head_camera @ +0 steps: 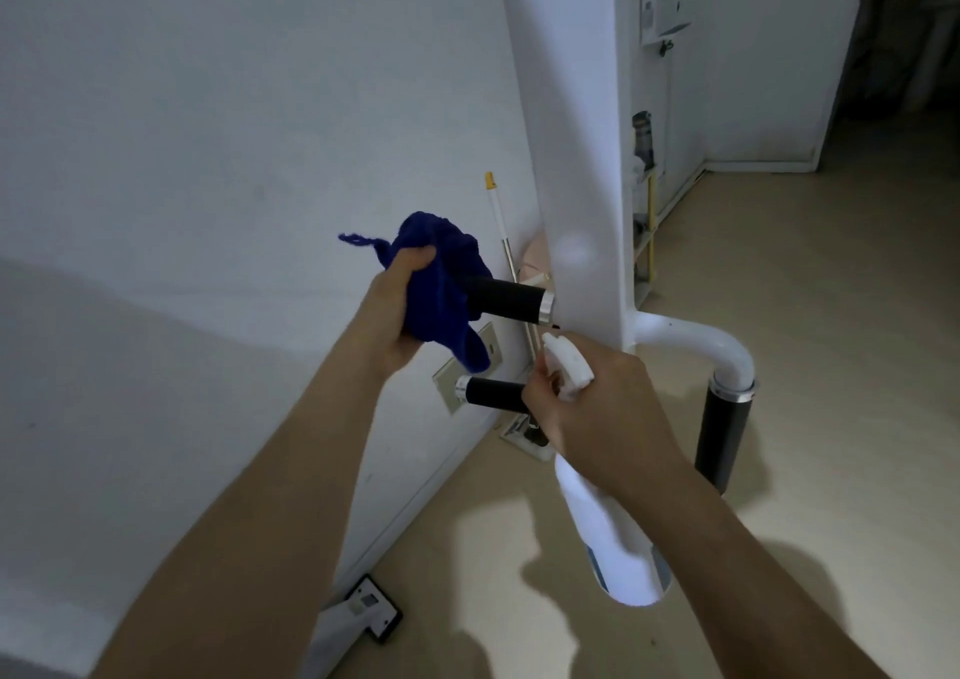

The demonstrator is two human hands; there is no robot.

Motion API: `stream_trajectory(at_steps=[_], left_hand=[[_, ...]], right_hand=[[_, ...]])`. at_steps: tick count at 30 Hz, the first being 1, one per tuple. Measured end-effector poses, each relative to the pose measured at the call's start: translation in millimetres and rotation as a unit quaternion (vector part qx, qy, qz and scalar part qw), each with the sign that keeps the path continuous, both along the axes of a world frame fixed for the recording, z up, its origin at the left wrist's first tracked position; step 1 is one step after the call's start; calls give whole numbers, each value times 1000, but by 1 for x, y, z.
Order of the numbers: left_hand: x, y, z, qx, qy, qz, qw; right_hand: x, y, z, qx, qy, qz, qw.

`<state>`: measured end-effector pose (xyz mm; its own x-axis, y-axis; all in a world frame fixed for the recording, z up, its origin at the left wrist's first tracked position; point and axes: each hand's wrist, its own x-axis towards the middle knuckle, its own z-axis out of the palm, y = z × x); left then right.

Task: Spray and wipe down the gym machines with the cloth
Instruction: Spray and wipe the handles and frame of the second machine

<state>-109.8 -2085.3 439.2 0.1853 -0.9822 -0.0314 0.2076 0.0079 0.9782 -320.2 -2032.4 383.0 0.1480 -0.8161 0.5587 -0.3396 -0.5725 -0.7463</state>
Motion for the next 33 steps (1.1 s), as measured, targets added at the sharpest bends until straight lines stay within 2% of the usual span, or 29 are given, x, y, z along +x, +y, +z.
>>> stream_trajectory(at_steps=[3,6,8,11,15,18,20,22,24,28,30,33], left_hand=[[-20,2,-9,-29,60,133,989],[-30,3,-7,-31,141,192,971],[-33,8,-8,-40,203,189,960],[-28,22,-23,-87,232,166,954],[-29,53,-47,-65,299,148,940],[-35,62,-46,-69,310,119,941],[-51,59,-39,-72,321,95,940],[-76,55,-33,-60,314,91,943],[-96,52,-33,-19,309,88,947],[-112,58,-36,47,220,47,973],[-115,62,-37,47,159,47,985],[-115,76,-27,41,-4,95,995]], right_hand=[[13,1,-1,-45,-31,-2,998],[27,3,-5,-4,-36,-6,999],[32,1,-7,44,6,-13,999],[33,-1,-6,73,37,-35,996],[33,3,-6,39,29,-38,998],[36,7,-12,47,22,-24,998],[34,12,-17,-16,-18,-37,999],[29,15,-20,-102,-27,-59,993],[19,14,-24,-140,-6,-70,988],[3,14,-27,-67,-33,-71,995],[-2,13,-29,-33,-36,-74,996],[-14,6,-25,8,24,-79,997]])
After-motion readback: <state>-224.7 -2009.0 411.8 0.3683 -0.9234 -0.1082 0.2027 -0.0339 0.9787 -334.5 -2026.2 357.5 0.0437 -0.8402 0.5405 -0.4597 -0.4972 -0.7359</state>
